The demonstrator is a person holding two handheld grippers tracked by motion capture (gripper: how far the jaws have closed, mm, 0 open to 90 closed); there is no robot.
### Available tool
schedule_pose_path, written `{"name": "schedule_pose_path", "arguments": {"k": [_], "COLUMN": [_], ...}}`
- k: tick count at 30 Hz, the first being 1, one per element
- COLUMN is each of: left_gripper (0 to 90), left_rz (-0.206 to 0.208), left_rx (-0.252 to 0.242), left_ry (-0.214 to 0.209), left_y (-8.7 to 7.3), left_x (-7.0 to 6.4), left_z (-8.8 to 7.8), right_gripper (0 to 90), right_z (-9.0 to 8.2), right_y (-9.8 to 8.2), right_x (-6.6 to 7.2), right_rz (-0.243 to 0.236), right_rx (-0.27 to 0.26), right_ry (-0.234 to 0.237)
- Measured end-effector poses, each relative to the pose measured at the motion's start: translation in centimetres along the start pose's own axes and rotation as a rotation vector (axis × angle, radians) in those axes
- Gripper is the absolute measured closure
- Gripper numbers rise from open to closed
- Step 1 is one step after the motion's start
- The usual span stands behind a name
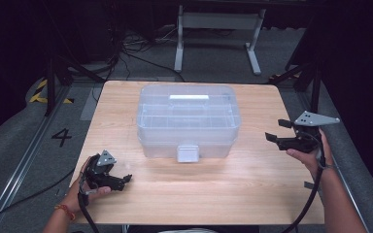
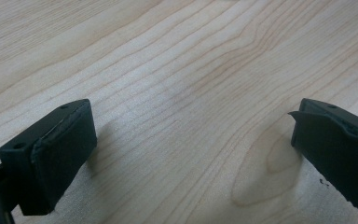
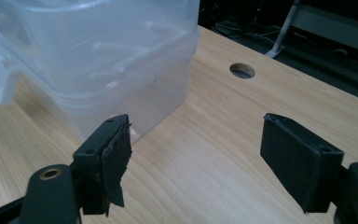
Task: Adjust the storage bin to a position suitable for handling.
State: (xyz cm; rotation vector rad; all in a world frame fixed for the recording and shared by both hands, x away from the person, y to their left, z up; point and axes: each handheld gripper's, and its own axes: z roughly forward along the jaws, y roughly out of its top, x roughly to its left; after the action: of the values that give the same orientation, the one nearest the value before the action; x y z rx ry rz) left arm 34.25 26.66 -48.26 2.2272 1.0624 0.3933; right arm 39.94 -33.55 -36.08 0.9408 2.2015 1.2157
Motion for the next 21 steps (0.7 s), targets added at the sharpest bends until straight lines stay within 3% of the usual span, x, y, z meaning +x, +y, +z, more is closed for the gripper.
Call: {"name": "schedule_pose_path", "arguments": {"k": [10, 21], "left_gripper": [0.6, 0.6], "left_rz": [0.003, -0.005], "left_rx": [-0.002, 0.0], "left_ry": [0.007, 0.002], "left_y": [0.0, 0.0], "left_x": [0.0, 0.0], "left_z": [0.0, 0.0], "right_gripper": [25.9, 28.1], "right_z": [0.5, 2.0], "right_y": [2.4, 4.9], "right_x": [0.3, 1.6], "right_rz": [-0.021, -0.062], "right_rx": [-0.012, -0.04], "right_ry": [-0.01, 0.002]}}
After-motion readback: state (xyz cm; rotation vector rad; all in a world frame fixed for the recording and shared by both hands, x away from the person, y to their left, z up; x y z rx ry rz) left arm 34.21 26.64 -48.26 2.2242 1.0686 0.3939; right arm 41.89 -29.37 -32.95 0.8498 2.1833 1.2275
